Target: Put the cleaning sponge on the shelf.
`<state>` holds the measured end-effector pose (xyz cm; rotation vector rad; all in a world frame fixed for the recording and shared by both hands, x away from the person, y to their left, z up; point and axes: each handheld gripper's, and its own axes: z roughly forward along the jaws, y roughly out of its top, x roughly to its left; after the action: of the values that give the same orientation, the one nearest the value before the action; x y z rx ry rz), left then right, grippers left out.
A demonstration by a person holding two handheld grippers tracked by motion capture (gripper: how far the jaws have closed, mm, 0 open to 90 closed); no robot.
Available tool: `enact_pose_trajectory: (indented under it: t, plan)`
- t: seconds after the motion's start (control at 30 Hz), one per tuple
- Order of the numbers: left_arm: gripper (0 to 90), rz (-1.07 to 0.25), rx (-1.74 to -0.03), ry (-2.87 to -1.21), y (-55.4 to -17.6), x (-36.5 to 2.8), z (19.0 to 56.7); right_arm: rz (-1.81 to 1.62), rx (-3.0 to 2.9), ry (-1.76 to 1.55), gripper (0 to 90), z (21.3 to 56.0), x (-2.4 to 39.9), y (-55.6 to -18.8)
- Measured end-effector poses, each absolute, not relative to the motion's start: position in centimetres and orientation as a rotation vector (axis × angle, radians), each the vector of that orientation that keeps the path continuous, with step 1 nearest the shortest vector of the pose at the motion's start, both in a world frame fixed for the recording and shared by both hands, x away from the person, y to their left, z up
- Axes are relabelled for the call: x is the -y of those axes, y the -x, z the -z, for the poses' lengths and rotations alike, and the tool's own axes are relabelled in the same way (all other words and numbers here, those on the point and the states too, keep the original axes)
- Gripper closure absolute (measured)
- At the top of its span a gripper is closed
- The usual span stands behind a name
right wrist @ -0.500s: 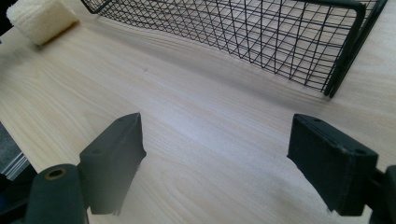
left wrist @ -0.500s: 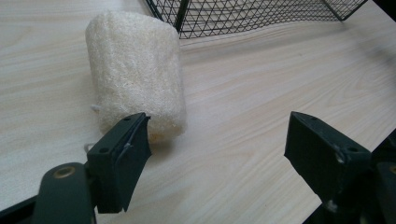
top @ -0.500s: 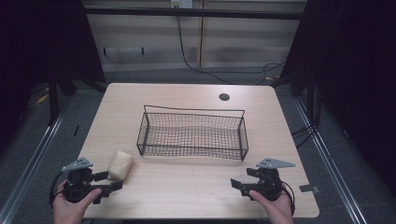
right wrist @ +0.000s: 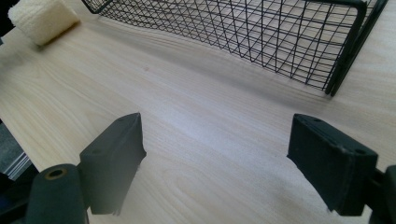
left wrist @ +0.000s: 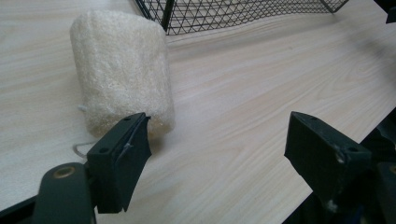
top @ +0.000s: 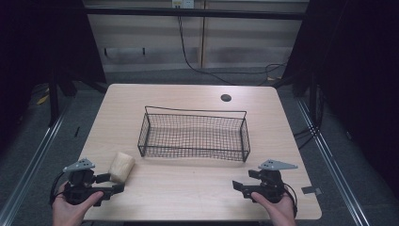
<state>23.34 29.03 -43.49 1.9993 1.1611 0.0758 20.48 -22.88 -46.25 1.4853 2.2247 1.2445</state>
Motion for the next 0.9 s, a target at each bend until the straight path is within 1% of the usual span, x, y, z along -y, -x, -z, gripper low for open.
enact_pose_trajectory:
  t: [0.1,0.17,0.23,0.33,0.37,0.43,0.53,0.63,0.7,0.77,0.9]
  plan:
    - [18.3,-0.092,-1.161,-2.044,-23.4,-28.9,43.3,-1.245,-2.229,-1.481,18.1,46.3,22.9,-20.5]
    - [19.0,-0.073,-1.161,-2.053,-23.4,-28.8,43.4,-1.246,-2.231,-1.483,18.1,46.3,22.9,-20.5]
    - [23.6,-0.056,-1.161,-2.070,-23.5,-28.8,43.3,-1.245,-2.236,-1.481,18.2,46.3,22.8,-20.5]
    - [25.1,-0.052,-1.174,-2.065,-23.7,-28.7,43.2,-1.243,-2.239,-1.479,18.2,46.3,22.8,-20.5]
    - [25.5,-0.043,-1.153,-2.066,-23.9,-28.6,42.9,-1.244,-2.239,-1.481,18.2,46.3,22.7,-20.5]
    - [32.2,-0.026,-1.152,-2.068,-24.3,-28.5,42.6,-1.242,-2.241,-1.484,18.2,46.3,22.7,-20.5]
    - [30.5,-0.031,-1.192,-2.059,-24.9,-28.5,41.9,-1.242,-2.241,-1.486,18.3,46.3,22.7,-20.5]
    - [34.3,-0.011,-1.220,-2.081,-25.5,-28.5,41.4,-1.243,-2.244,-1.485,18.3,46.3,22.7,-20.5]
    - [35.1,-0.039,-1.234,-2.122,-25.9,-28.3,41.1,-1.243,-2.246,-1.482,18.3,46.4,22.7,-20.6]
    - [32.1,-0.051,-1.260,-2.151,-26.4,-28.0,41.0,-1.246,-2.252,-1.475,18.3,46.4,22.6,-20.6]
    - [30.6,-0.018,-1.261,-2.192,-27.1,-27.5,40.7,-1.245,-2.259,-1.479,18.3,46.4,22.5,-20.6]
